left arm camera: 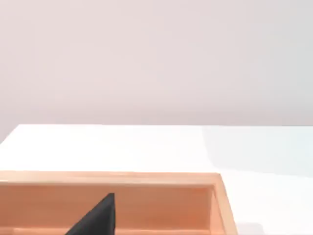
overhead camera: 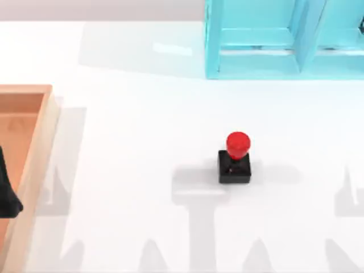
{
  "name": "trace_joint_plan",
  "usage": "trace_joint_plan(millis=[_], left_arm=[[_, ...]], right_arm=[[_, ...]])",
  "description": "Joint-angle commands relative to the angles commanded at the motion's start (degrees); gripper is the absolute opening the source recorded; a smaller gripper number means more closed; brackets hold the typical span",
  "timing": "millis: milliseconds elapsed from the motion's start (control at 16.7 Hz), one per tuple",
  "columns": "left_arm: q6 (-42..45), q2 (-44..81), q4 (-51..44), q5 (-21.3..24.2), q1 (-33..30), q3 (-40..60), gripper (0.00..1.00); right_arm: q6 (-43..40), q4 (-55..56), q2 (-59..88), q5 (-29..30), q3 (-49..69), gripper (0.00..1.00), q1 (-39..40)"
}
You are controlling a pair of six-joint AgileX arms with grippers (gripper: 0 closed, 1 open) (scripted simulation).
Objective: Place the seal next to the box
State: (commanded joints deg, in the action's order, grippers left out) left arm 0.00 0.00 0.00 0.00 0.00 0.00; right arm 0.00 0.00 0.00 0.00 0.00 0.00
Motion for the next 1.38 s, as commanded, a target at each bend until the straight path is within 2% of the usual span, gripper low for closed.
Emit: trace_joint_plan(millis=[300, 600, 1020, 1380], left_arm=[[-1.1, 3.0, -1.7, -0.3, -0.3, 2.4, 1.00], [-7.3, 18.3, -10.6, -2.1, -1.7, 15.3, 1.00], [-20.8, 52.7, -31.2, -5.6, -6.7, 46.0, 1.00], [-32.1, 84.7, -51.3, -7.7, -14.5, 77.3, 1.00]], right_arm=[[0.0, 0.0, 0.0, 0.0, 0.0, 1.00, 0.0], [0.0, 0.0, 0.0, 0.0, 0.0, 1.00, 0.0], [0.0, 0.0, 0.0, 0.0, 0.0, 1.00, 0.0], [0.0, 0.0, 0.0, 0.0, 0.0, 1.00, 0.0]])
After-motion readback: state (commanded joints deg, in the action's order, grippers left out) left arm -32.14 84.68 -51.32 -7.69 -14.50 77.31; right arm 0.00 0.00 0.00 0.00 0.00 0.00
